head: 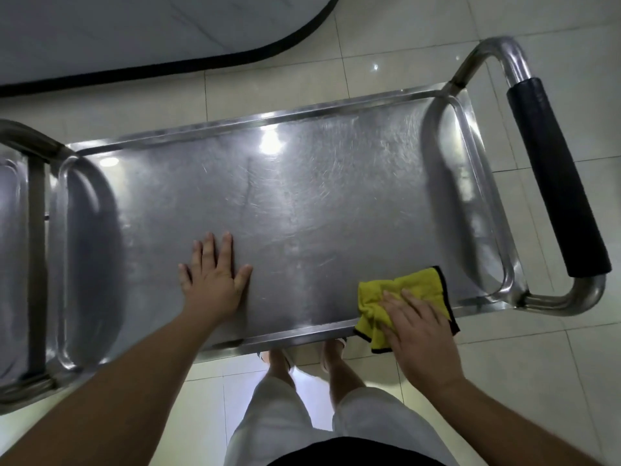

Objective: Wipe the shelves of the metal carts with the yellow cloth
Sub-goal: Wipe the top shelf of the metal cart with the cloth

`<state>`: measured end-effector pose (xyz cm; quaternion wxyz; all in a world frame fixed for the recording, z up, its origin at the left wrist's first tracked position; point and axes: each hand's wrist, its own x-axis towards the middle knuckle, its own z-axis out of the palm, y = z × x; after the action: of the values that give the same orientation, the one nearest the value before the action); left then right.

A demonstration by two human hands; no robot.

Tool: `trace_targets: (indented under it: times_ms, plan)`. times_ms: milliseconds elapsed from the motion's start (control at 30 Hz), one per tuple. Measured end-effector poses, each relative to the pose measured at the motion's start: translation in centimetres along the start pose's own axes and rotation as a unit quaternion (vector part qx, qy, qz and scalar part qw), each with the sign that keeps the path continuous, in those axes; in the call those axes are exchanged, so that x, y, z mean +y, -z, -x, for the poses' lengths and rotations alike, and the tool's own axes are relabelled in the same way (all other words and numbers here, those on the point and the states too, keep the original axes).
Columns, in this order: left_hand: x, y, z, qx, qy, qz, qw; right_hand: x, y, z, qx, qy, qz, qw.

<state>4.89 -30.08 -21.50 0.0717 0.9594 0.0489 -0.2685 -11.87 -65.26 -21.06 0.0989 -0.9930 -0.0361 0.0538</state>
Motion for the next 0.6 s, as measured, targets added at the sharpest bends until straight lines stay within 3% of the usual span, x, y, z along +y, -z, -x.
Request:
trace_targets:
  times_ms: [133, 333, 467, 600]
  plan:
    - [-0.4, 2.2, 0.1, -0.025, -0.039, -0.001, 0.999, -2.4, 2.3, -1.4, -0.067, 0.012, 0.007, 0.998]
    - [0.1, 3.8, 4.2, -0.087, -0.048, 0.024, 0.995, -4.8, 7.8, -4.9, -0.288, 0.041, -0.051, 0.955]
    - [0.8, 3.0, 11.5, -0.090, -0.084, 0.033, 0.992, -6.4, 8.6, -5.0, -0.360, 0.040, -0.074, 0.929]
    - [-0.9, 2.3, 16.3, -0.109, -0.115, 0.029, 0.987, -7.9, 8.7, -3.8, -0.366, 0.015, -0.093, 0.926]
